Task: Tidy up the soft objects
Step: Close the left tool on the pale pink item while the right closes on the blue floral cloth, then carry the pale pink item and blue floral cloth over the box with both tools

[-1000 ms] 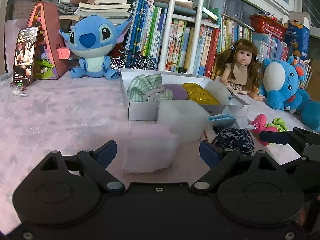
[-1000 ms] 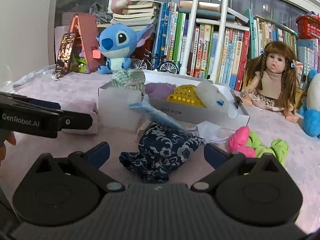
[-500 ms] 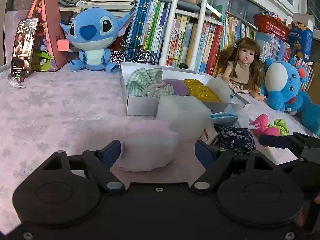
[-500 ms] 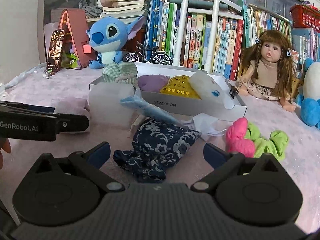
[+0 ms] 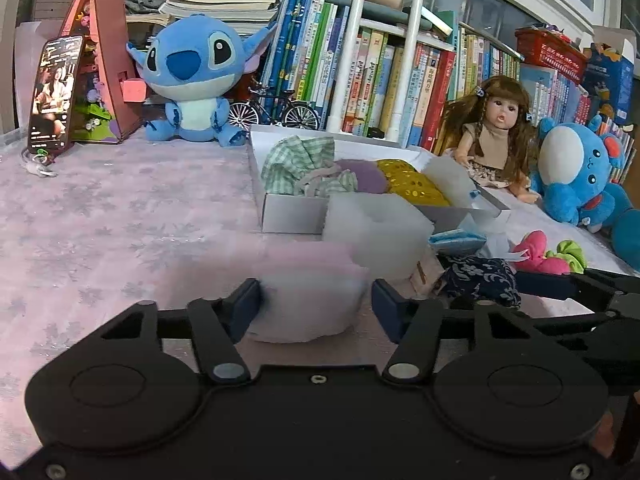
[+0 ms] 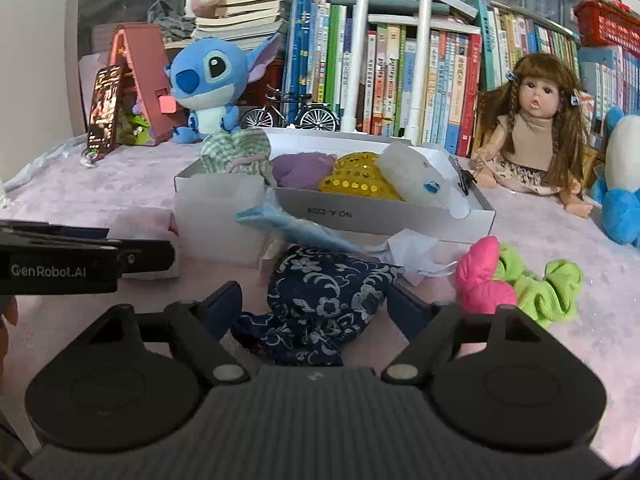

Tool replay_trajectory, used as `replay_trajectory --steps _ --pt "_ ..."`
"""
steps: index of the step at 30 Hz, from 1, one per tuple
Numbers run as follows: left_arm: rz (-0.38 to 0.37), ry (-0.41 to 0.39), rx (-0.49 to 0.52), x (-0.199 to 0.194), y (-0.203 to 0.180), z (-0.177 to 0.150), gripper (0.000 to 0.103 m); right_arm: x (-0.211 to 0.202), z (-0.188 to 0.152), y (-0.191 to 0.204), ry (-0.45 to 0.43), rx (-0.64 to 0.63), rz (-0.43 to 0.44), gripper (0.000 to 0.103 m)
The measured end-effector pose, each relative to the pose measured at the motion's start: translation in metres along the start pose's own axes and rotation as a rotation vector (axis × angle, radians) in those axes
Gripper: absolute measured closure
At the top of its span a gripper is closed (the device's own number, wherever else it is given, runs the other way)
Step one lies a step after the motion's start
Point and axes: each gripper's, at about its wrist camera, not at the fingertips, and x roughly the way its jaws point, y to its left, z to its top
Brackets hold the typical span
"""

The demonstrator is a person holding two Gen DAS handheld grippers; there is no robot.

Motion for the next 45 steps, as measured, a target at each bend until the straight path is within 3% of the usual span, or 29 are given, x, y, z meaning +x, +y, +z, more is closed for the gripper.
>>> replay_trajectory --steps 4,5,6,17,30,36,45 --pt "0.003 -0.002 -0.011 -0.002 0.003 0.001 0.056 0.001 0.001 -0.002 0.007 0.025 0.001 0.029" --pt "0.002 -0.003 -0.012 -0.003 0.004 0.002 0.056 0.001 0.001 -0.003 0.006 0.022 0.002 0.036" --pt "0.001 -0.005 -0.014 -0.004 0.004 0.002 0.057 0.0 0.001 -0.002 0.002 0.017 -0.001 0.05" --pt "-0.042 -0.053 -0.017 -0.02 0.001 0.016 0.058 -0.015 0.005 -0.005 -0.018 0.001 -0.015 0.054" --pt "-0.101 -0.1 -0.066 -0.026 0.008 0.062 0.061 -0.043 0.035 -0.028 -0.129 0.046 -0.044 0.054" --pt "-0.098 -0.139 -0.08 -0.014 0.012 0.092 0.063 -0.039 0.056 -0.048 -0.16 0.099 -0.053 0.054" --pt "-0.104 -0.118 -0.099 0.033 0.01 0.143 0.063 -0.007 0.104 -0.081 -0.166 0.176 -0.065 0.054"
